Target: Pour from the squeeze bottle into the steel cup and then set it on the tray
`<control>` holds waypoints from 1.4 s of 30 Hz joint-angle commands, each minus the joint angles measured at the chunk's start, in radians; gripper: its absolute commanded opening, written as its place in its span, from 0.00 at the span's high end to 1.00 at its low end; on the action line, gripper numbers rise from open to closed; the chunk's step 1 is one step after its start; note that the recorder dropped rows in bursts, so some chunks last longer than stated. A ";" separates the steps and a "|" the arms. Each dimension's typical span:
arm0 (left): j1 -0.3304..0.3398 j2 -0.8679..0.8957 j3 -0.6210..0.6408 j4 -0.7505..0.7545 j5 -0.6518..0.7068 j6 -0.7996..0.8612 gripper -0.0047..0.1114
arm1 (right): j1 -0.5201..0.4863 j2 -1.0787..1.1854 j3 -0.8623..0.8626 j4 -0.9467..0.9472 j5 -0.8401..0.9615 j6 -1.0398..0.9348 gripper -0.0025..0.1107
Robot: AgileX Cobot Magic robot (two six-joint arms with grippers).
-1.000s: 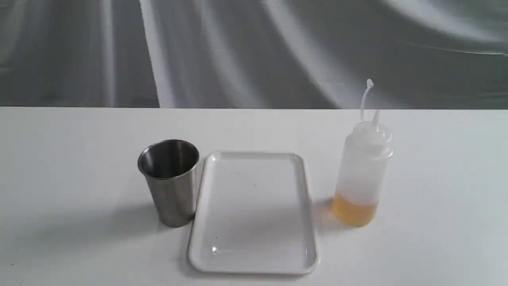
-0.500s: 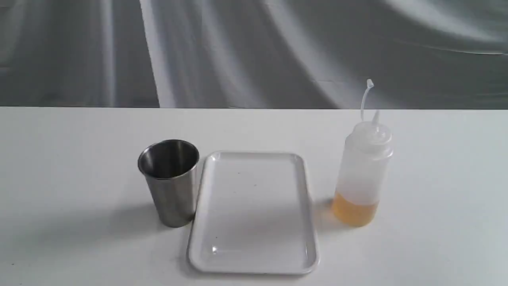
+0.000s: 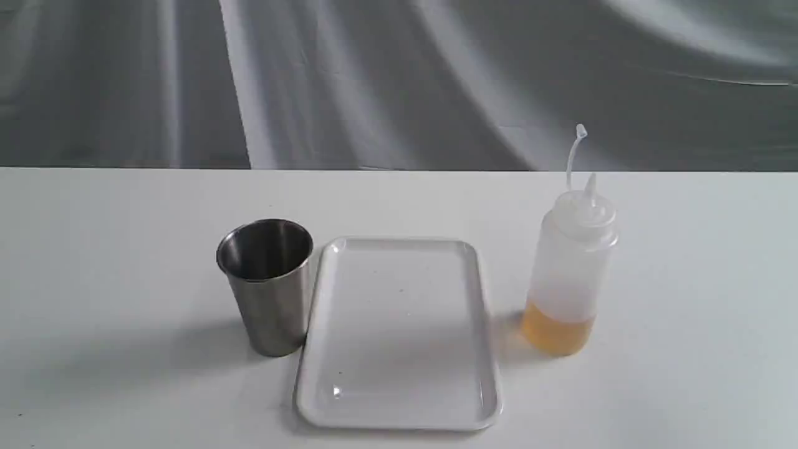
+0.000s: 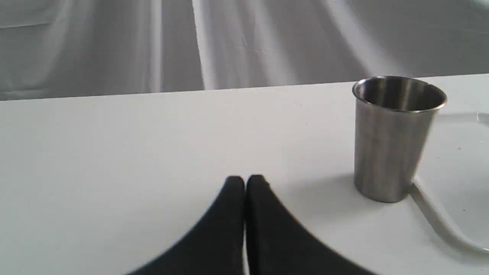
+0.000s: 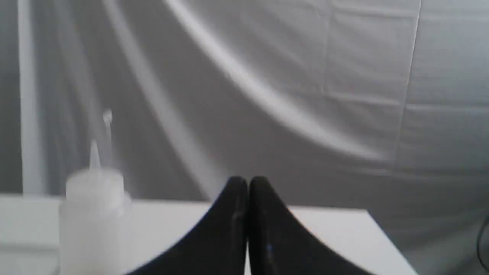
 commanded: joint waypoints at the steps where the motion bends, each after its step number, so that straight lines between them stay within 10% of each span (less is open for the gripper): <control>1: -0.005 -0.003 0.004 0.001 -0.008 -0.003 0.96 | -0.006 -0.005 0.003 0.003 -0.231 0.048 0.98; 7: -0.005 -0.003 0.004 0.001 -0.008 -0.005 0.96 | -0.002 -0.005 0.003 0.003 -0.535 0.148 0.98; 12: -0.005 -0.003 0.004 0.001 -0.008 -0.005 0.96 | 0.001 -0.005 0.003 -0.006 -0.743 0.764 0.98; 26: -0.005 -0.003 0.004 0.001 -0.008 -0.002 0.96 | 0.001 -0.005 0.003 0.082 -0.940 1.031 0.98; 42: -0.005 -0.003 0.004 0.001 -0.008 -0.003 0.96 | -0.001 0.248 -0.470 -0.494 -0.537 0.883 0.98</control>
